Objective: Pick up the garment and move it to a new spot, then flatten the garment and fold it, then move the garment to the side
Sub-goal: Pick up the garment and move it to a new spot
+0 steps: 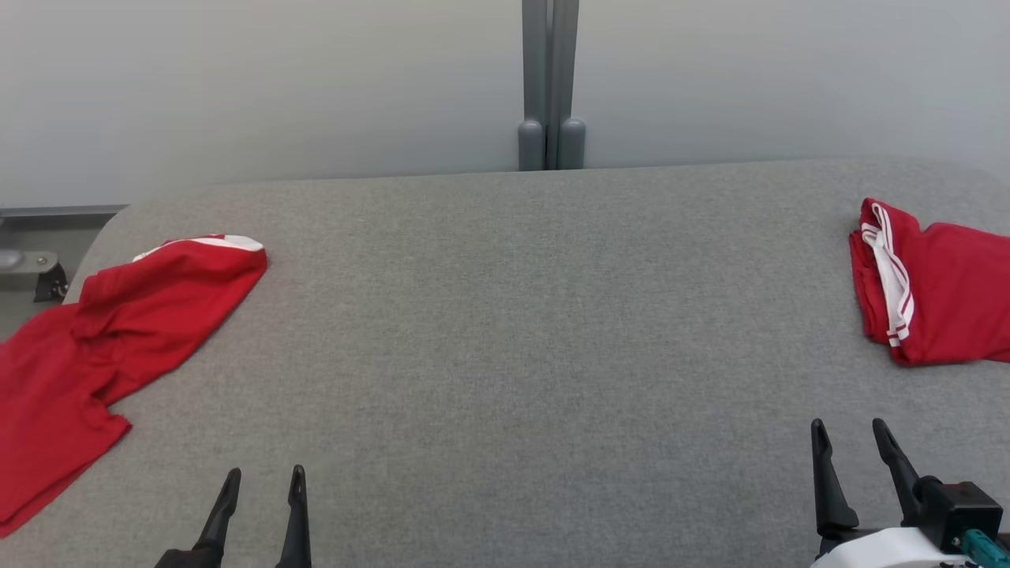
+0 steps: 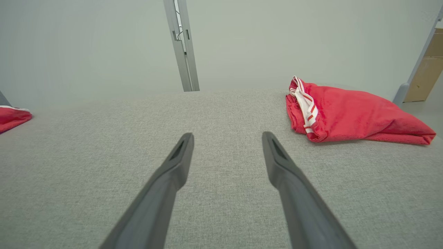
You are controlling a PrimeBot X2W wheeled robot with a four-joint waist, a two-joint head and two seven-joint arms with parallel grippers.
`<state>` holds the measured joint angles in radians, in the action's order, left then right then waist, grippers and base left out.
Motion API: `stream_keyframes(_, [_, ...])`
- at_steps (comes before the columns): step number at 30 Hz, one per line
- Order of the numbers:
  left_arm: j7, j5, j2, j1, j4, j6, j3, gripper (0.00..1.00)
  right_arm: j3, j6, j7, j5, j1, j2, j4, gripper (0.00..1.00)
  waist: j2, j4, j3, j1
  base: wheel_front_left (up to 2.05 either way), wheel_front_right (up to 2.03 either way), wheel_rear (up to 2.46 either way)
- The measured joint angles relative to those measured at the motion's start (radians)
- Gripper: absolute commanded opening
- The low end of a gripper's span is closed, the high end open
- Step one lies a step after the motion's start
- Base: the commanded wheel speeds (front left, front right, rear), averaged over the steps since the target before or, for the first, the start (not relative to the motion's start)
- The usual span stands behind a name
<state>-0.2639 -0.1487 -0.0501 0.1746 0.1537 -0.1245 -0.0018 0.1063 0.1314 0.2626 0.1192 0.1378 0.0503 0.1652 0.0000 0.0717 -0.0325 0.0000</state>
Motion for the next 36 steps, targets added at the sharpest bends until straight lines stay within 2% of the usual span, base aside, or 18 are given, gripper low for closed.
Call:
stream_keyframes(9, [0.0, 0.01, 0.001, -0.003, 0.009, -0.003, -0.007, 1.0, -0.043, 0.0, 0.0, 0.017, 0.016, 0.0, 0.005, 1.0, 0.0, 0.099, -0.005, 0.0, 0.0, 0.0, 0.0])
stream_keyframes(22, [0.0, 0.005, 0.001, 0.055, -0.001, 0.006, 0.03, 1.0, -0.153, 0.0, 0.0, 0.032, 0.003, -0.002, 0.031, 1.0, 0.0, 0.327, -0.021, 0.0, 0.0, 0.0, 0.0])
stream_keyframes(27, [0.0, -0.017, 0.0, 0.053, -0.002, 0.006, 0.016, 1.0, -0.163, 0.0, 0.0, 0.026, 0.001, -0.002, 0.03, 1.0, 0.0, 0.368, -0.014, 0.0, 0.0, 0.0, 0.0])
stream_keyframes(32, [0.0, -0.048, 0.001, -0.1, 0.098, 0.0, -0.05, 1.0, -0.201, 0.0, 0.0, -0.065, -0.067, 0.009, 0.033, 1.0, 0.0, 0.38, 0.033, 0.0, 0.0, 0.0, 0.0])
stream_keyframes(36, [0.0, -0.107, -0.002, -0.328, 0.215, -0.003, -0.098, 1.0, -0.216, 0.0, 0.0, -0.11, -0.178, 0.072, 0.026, 1.0, 0.0, 0.388, 0.097, 0.0, 0.0, 0.0, 0.0])
